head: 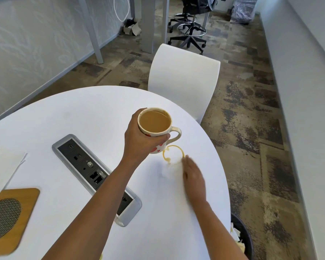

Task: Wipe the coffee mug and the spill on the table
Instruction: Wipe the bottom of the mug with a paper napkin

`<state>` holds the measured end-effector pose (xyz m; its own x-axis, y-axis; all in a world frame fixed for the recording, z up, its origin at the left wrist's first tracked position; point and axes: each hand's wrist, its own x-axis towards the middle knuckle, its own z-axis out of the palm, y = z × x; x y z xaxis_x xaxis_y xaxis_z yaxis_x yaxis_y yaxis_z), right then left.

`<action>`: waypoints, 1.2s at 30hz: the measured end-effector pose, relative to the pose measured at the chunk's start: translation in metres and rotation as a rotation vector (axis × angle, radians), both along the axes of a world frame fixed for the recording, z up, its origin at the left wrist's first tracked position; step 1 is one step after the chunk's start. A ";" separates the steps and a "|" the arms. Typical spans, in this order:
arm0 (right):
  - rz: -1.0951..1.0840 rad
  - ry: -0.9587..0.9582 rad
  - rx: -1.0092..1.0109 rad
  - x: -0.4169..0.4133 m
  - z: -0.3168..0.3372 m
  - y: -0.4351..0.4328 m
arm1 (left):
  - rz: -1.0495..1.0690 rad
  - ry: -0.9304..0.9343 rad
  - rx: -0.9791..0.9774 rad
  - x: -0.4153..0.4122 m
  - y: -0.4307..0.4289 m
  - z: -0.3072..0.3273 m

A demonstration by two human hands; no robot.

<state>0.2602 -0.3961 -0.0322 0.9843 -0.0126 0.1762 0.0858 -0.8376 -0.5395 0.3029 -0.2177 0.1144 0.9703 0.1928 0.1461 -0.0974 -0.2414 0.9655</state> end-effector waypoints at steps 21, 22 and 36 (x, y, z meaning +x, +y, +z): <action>-0.028 0.165 -0.149 0.043 0.006 -0.020 | 0.007 0.017 -0.009 0.020 0.008 -0.015; -0.048 0.144 -0.119 0.047 0.008 -0.015 | 0.012 0.019 -0.012 0.020 0.008 -0.015; 0.289 0.193 -0.021 -0.001 0.002 -0.035 | 0.031 0.015 -0.024 0.021 0.009 -0.010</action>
